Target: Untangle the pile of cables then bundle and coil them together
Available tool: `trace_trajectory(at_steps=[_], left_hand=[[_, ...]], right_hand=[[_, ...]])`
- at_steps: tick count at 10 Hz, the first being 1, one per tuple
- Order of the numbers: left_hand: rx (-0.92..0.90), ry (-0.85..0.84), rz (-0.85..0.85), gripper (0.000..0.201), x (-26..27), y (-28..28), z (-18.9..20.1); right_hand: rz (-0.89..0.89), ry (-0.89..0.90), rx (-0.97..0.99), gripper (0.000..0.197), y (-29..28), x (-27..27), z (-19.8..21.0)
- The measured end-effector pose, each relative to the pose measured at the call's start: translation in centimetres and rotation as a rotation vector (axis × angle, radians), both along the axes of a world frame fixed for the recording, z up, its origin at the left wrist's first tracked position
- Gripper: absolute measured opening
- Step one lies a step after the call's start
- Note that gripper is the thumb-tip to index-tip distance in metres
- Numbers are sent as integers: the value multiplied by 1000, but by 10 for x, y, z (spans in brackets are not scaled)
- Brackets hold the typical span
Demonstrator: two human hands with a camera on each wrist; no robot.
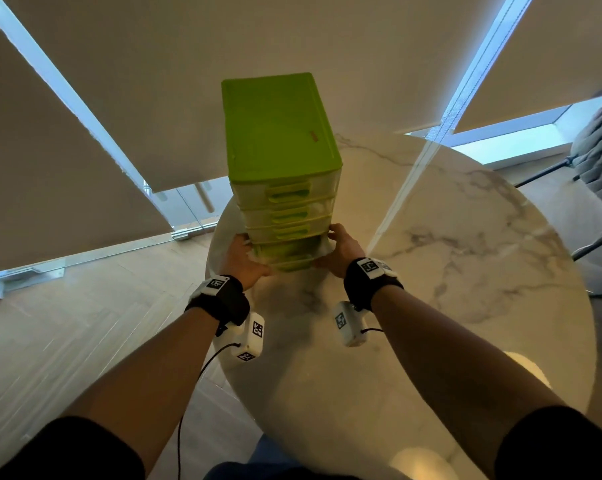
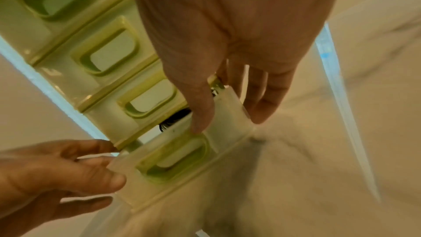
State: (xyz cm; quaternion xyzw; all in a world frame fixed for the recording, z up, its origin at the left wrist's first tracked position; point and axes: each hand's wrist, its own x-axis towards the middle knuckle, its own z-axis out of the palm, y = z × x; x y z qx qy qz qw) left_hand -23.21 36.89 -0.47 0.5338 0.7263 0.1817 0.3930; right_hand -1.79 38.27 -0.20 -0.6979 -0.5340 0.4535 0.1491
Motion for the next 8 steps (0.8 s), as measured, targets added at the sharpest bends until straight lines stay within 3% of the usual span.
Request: trace_trajectory(at_steps=[2, 4, 6, 7, 8], left_hand=[[99, 140, -31, 63, 14, 8, 8], [21, 285, 104, 31, 17, 17, 1], [-25, 330, 159, 17, 12, 22, 5], [19, 329, 181, 22, 21, 15, 15], [-4, 292, 185, 41, 28, 4, 8]], right_hand=[[-113, -48, 100, 61, -1, -8, -5], [-165, -114, 135, 44, 10, -15, -12], [-186, -123, 179, 26, 16, -17, -22], [-148, -89, 137, 22, 16, -9, -20], [-57, 27, 48, 29, 14, 10, -27]])
